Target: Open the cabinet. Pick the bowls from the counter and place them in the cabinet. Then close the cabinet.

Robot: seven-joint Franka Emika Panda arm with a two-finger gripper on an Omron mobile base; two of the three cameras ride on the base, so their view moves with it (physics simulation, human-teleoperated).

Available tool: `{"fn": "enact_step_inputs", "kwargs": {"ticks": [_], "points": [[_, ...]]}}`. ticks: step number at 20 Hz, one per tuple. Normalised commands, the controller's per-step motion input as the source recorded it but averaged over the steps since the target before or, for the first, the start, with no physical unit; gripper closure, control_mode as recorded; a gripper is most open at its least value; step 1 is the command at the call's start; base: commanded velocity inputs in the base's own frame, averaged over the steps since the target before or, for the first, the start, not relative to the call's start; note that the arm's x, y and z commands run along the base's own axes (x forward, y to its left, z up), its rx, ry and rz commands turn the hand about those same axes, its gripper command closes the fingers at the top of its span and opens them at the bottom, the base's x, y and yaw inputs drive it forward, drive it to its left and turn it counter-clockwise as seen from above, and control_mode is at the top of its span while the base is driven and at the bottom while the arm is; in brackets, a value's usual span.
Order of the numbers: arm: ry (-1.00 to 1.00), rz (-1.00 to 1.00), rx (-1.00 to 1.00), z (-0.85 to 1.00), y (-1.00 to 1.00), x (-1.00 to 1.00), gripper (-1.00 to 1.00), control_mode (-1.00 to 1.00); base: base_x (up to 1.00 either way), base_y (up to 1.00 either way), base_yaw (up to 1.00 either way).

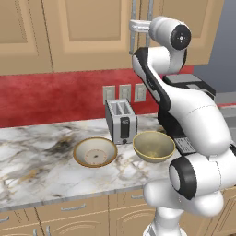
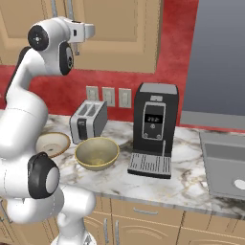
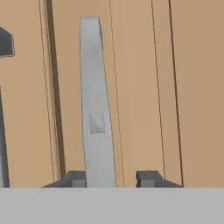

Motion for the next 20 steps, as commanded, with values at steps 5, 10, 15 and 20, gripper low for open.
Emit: {"fn": "enact_step_inputs", "kwargs": {"ticks": [5, 10, 15, 20], "points": [[0.00, 0.00, 0.00, 0.00, 0.00, 0.00, 1.00, -1.00, 0.00, 0.00, 0.00], [0.00, 0.00, 0.00, 0.00, 0.00, 0.00, 1.00, -1.00, 0.00, 0.00, 0.00], [0.03, 0.00, 0.00, -0.01, 0.00, -0.10, 1.00, -1.00, 0.00, 0.00, 0.00], [0.05, 0.00, 0.00, -0.03, 0.00, -0.48, 1.00, -1.00, 0.00, 0.00, 0.00]]}}
